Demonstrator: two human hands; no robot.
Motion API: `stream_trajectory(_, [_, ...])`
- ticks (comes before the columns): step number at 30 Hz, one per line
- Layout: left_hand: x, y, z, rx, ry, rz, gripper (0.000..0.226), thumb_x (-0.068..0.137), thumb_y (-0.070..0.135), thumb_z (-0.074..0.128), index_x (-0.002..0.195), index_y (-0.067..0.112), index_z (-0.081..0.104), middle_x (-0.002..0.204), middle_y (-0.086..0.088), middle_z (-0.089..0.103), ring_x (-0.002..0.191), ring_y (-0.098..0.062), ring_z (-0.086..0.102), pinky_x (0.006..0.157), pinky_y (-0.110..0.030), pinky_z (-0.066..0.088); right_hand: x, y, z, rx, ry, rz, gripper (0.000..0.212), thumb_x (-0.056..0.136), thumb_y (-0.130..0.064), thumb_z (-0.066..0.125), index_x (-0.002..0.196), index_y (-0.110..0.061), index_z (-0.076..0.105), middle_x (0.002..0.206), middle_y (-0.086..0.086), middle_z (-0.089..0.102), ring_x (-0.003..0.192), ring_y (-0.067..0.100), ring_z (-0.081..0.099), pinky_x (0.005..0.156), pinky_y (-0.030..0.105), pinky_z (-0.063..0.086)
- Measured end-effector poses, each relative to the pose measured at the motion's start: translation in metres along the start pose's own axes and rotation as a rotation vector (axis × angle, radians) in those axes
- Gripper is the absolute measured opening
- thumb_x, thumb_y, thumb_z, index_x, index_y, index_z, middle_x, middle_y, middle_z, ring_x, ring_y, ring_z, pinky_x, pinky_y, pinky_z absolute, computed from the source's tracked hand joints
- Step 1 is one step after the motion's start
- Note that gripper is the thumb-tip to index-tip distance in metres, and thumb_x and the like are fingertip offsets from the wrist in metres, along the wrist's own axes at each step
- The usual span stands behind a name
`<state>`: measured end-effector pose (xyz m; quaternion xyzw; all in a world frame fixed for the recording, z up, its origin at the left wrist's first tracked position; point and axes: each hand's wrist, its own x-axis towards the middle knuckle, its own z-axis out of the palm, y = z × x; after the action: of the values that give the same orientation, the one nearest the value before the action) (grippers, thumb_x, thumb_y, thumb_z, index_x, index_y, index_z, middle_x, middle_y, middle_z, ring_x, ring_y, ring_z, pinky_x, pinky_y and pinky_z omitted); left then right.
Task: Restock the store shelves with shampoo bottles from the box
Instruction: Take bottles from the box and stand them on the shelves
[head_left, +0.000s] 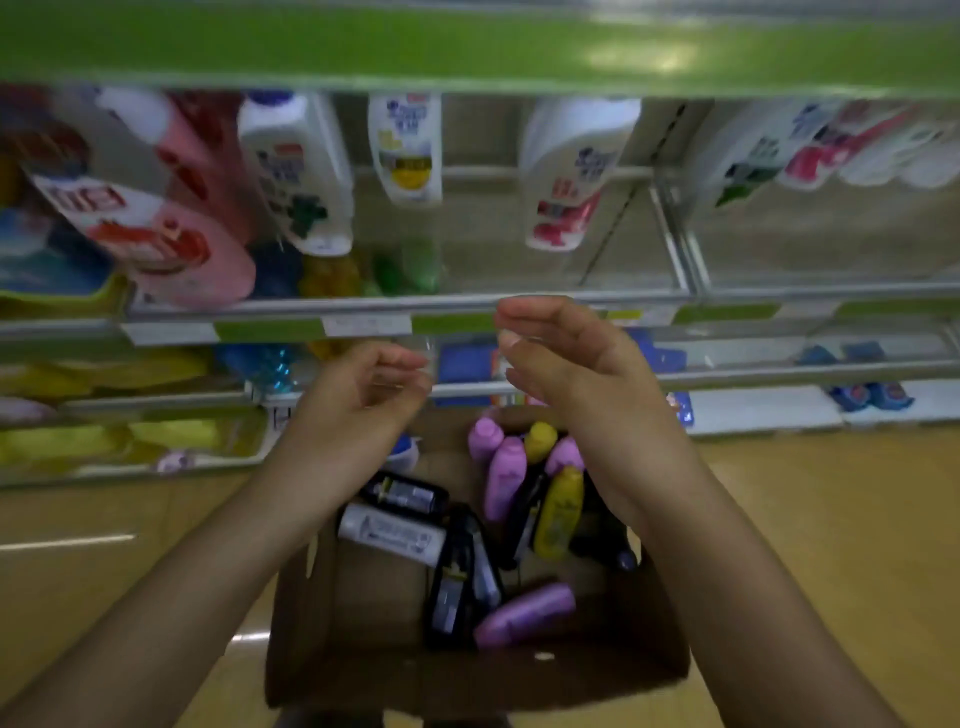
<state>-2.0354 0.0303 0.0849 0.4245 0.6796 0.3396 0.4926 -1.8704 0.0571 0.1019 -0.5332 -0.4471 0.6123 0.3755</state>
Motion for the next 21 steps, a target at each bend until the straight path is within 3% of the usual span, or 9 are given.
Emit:
stream_trajectory(3, [0.002,-0.045,0.002,0.027,0.013,-0.107,0.012,0.09,0.014,0.061,0.097,0.023,0.065,0.097,0.001,0.068,0.094,-0.012,0.064,0.084,-0.029,0.051,-0.001,0.034,0.001,-0.03,0.027,0.118,0.018,0.092,-0.012,0.062,0.108,-0.019,0.067,0.111,-0.003,0.068,0.105,0.019,0.065,0.074,0.016,0.048])
stream_trajectory(6, [0.002,-0.079,0.002,0.034,0.015,-0.17,0.011,0.088,0.011,0.062,0.093,0.021,0.065,0.096,-0.004,0.069,0.095,-0.016,0.065,0.095,-0.041,0.05,0.003,0.071,0.003,-0.05,0.061,0.236,0.016,0.091,-0.01,0.062,0.105,-0.017,0.066,0.108,0.003,0.068,0.098,0.018,0.064,0.064,0.009,0.044])
stream_trajectory(10, [0.002,-0.118,0.008,0.048,0.009,-0.295,0.01,0.089,0.018,0.062,0.089,0.027,0.062,0.102,-0.006,0.067,0.101,-0.019,0.064,0.097,-0.044,0.049,0.012,0.123,0.01,-0.118,0.102,0.31,0.017,0.09,-0.005,0.062,0.105,-0.01,0.067,0.092,0.001,0.064,0.084,0.011,0.057,0.072,0.023,0.045])
stream_trajectory(14, [0.004,-0.156,0.014,0.054,0.009,-0.396,0.014,0.09,0.017,0.06,0.086,0.03,0.062,0.098,-0.001,0.067,0.098,-0.02,0.064,0.091,-0.039,0.051,0.027,0.177,0.013,-0.174,0.153,0.38,0.023,0.091,-0.002,0.06,0.114,0.001,0.064,0.084,-0.004,0.061,0.075,0.005,0.054,0.074,0.02,0.045])
stream_trajectory(18, [0.008,-0.179,0.02,0.045,0.002,-0.463,0.013,0.089,0.015,0.06,0.097,0.024,0.062,0.1,0.001,0.065,0.095,-0.012,0.061,0.09,-0.033,0.052,0.047,0.215,0.014,-0.265,0.235,0.39,0.024,0.088,-0.001,0.063,0.112,-0.002,0.061,0.098,0.007,0.06,0.078,0.01,0.053,0.067,0.014,0.045])
stream_trajectory(19, [0.011,-0.182,0.021,0.038,-0.002,-0.475,0.013,0.09,0.014,0.059,0.099,0.022,0.062,0.099,0.001,0.064,0.095,-0.011,0.06,0.09,-0.031,0.051,0.054,0.223,0.013,-0.288,0.245,0.376,0.028,0.087,0.0,0.063,0.114,-0.002,0.06,0.103,0.009,0.061,0.083,0.012,0.055,0.069,0.011,0.046])
stream_trajectory(21, [0.015,-0.187,0.025,0.047,-0.017,-0.492,0.013,0.091,0.013,0.058,0.101,0.021,0.061,0.098,0.002,0.063,0.095,-0.012,0.06,0.087,-0.029,0.051,0.07,0.235,0.011,-0.348,0.234,0.358,0.036,0.086,-0.003,0.064,0.121,-0.004,0.056,0.113,0.011,0.062,0.097,0.018,0.058,0.083,0.019,0.049])
